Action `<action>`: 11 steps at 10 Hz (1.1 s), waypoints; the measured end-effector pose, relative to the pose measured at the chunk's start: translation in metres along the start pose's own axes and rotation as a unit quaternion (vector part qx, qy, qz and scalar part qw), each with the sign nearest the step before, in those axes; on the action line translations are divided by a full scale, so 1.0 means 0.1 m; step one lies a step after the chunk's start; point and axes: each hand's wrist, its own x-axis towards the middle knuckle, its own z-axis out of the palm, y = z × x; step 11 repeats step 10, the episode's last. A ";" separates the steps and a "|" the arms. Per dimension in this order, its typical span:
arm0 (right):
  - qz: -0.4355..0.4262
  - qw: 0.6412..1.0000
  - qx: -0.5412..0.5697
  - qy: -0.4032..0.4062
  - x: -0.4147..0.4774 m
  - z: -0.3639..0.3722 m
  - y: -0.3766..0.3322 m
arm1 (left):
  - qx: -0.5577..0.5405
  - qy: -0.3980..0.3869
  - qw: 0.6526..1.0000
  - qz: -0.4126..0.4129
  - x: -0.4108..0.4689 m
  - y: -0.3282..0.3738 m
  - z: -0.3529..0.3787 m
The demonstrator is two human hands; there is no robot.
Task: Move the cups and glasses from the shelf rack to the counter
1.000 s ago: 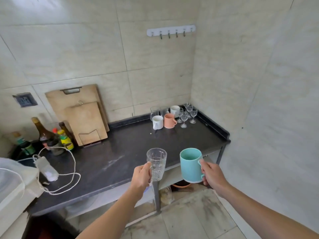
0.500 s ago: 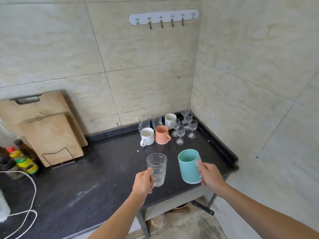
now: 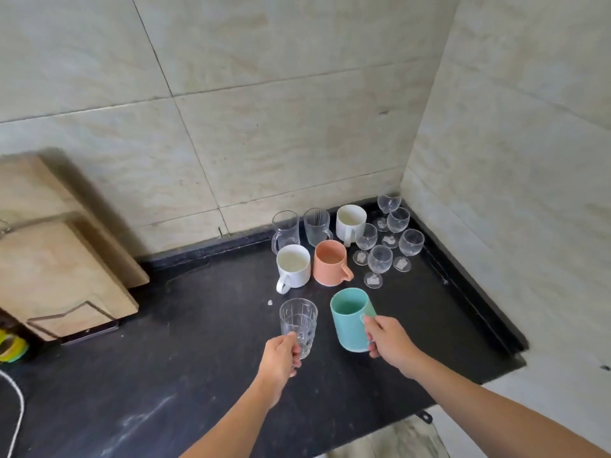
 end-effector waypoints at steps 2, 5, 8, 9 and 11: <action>-0.020 1.000 -0.001 -0.013 0.48 0.13 -0.05 | -0.005 -0.021 1.000 -0.010 0.47 0.09 -0.03; -0.039 0.998 -0.025 -0.043 0.84 0.03 0.11 | -0.035 0.000 0.998 -0.047 0.77 0.05 0.07; -0.042 0.987 -0.108 -0.111 1.01 -0.22 0.33 | -0.038 0.068 0.995 -0.057 0.82 0.02 0.27; -0.078 0.973 -0.186 -0.116 1.02 -0.30 0.31 | -0.013 0.084 0.995 -0.051 0.75 0.02 0.30; -0.103 0.957 -0.253 -0.100 1.06 -0.42 0.12 | 0.047 0.094 0.994 -0.021 0.68 0.05 0.30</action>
